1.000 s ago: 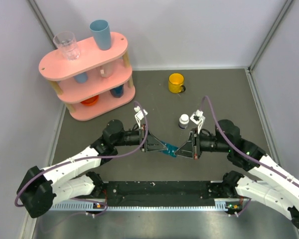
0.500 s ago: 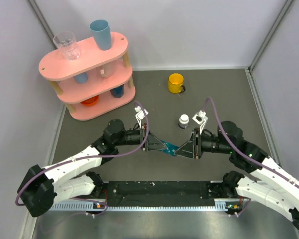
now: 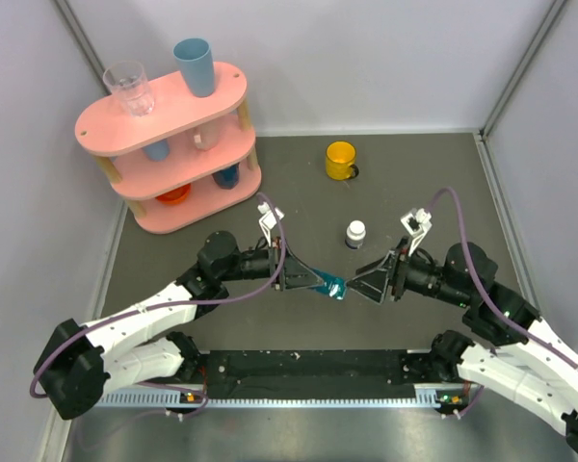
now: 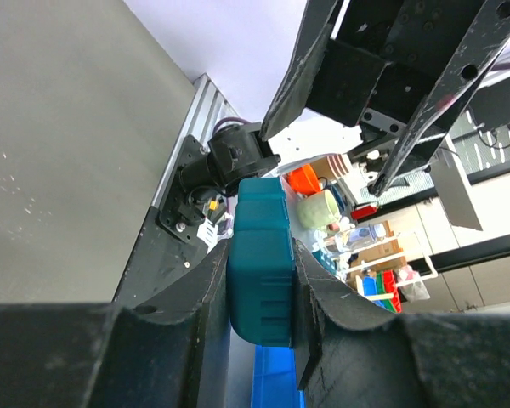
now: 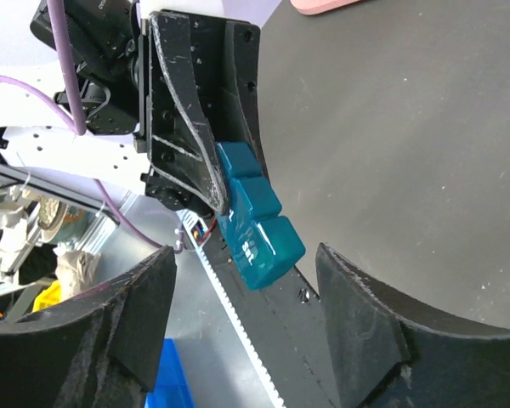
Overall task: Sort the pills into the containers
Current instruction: Close the pill container.
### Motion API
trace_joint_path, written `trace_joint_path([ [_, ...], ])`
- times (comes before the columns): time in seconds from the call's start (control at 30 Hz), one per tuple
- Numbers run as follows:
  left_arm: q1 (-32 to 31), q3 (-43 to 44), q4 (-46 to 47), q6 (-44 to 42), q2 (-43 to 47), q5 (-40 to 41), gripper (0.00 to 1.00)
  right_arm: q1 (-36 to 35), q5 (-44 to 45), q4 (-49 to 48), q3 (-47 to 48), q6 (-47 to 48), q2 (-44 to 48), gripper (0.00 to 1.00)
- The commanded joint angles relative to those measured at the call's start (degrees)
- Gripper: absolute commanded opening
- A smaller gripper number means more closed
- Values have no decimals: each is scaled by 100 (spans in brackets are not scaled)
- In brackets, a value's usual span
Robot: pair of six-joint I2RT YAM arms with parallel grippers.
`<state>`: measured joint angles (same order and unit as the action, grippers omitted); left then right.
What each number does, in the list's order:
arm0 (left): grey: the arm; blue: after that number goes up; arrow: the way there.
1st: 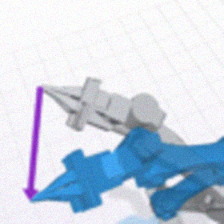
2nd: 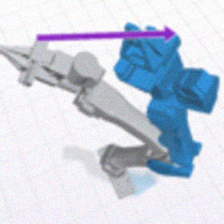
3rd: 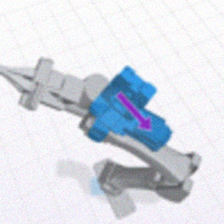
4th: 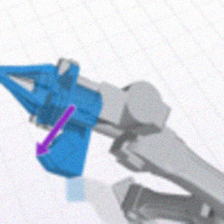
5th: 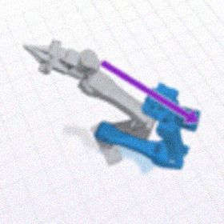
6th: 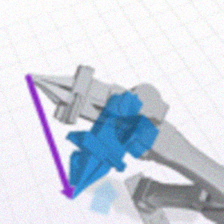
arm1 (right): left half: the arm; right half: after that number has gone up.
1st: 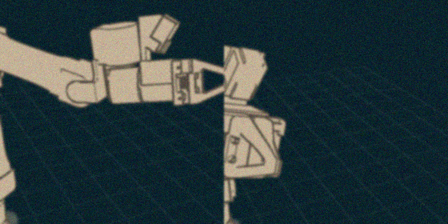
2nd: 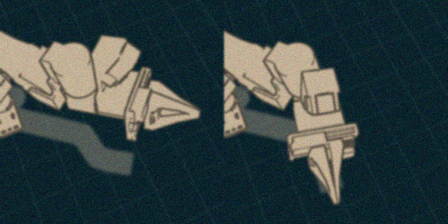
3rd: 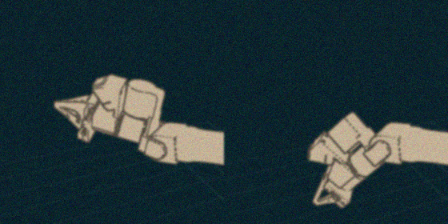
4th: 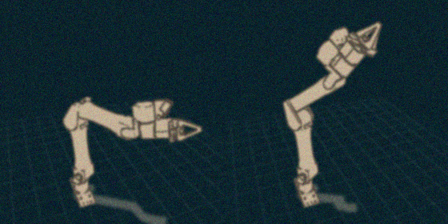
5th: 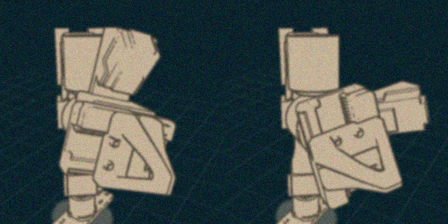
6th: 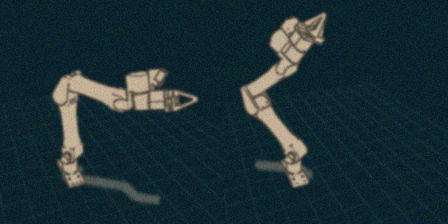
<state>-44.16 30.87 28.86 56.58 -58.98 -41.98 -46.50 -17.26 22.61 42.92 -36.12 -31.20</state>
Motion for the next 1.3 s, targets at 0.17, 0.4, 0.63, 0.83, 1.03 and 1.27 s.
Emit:
trace_joint_path([
  [0.17, 57, -2, 1156, 485, 71, 304, 0, -52, -102, -784, -441, -492, 202, 69],
  [0.4, 57, 6, 1394, 626, 27, 278, 0, -52, -225, -1179, -653, -651, 211, 69],
  [0.63, 48, -37, 1438, 653, 18, 251, 0, -52, -428, -2067, -916, -984, 115, 63],
  [0.83, 48, -46, 1456, 653, 27, 234, 0, -52, -419, -2208, -952, -1011, 44, 49],
  [1.03, 57, -81, 1473, 653, 27, 242, 0, -61, -454, -2200, -934, -1011, 53, 38],
  [1.27, 66, -99, 1482, 653, 53, 295, 0, -61, -516, -2164, -952, -1011, 44, 40],
])
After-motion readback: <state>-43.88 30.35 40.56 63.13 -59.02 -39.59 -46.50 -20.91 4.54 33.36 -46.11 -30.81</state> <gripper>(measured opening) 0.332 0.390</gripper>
